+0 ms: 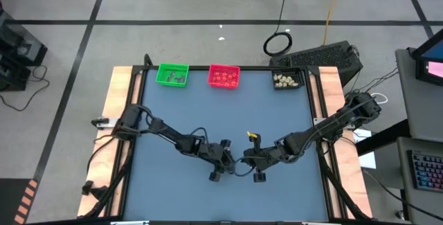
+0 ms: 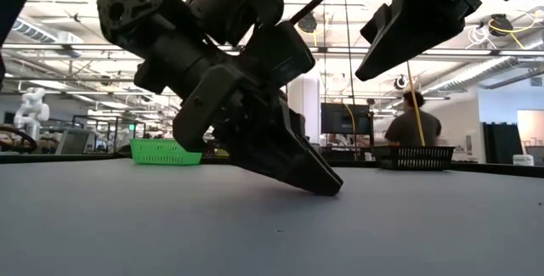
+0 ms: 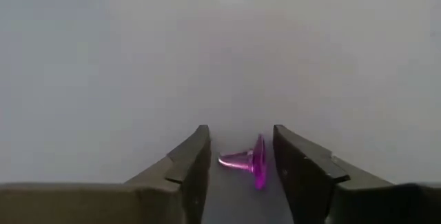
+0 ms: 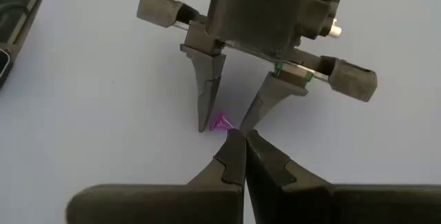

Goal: Sort Halloween decoration
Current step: Put the purple witch hat toy into the green bin

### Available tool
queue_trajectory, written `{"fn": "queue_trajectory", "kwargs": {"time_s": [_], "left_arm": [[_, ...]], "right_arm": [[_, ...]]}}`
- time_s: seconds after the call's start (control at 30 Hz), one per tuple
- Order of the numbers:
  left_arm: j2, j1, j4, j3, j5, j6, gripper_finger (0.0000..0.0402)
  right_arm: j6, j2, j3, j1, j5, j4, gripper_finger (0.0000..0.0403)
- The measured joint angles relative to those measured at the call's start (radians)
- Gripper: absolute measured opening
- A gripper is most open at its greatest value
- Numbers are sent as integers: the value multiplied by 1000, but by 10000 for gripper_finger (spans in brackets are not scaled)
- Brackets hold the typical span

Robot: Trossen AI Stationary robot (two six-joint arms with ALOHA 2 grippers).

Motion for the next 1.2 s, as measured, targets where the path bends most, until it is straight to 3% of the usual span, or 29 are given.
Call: {"fn": "queue_trajectory", "kwargs": {"time_s": [0.3, 0.6, 0.83, 1.2], "left_arm": [[-2, -2, -22, 1, 12, 9, 15], [-26, 3, -44, -3, 9, 2, 3], [-142, 23, -223, -8, -23, 10, 0], [-306, 55, -483, -6, -170, 29, 0]], "right_arm": [[-12, 0, 0, 0, 1, 6, 0], [-19, 0, 0, 0, 1, 6, 0], [-26, 0, 0, 0, 1, 6, 0], [-41, 0, 0, 0, 1, 7, 0]]}}
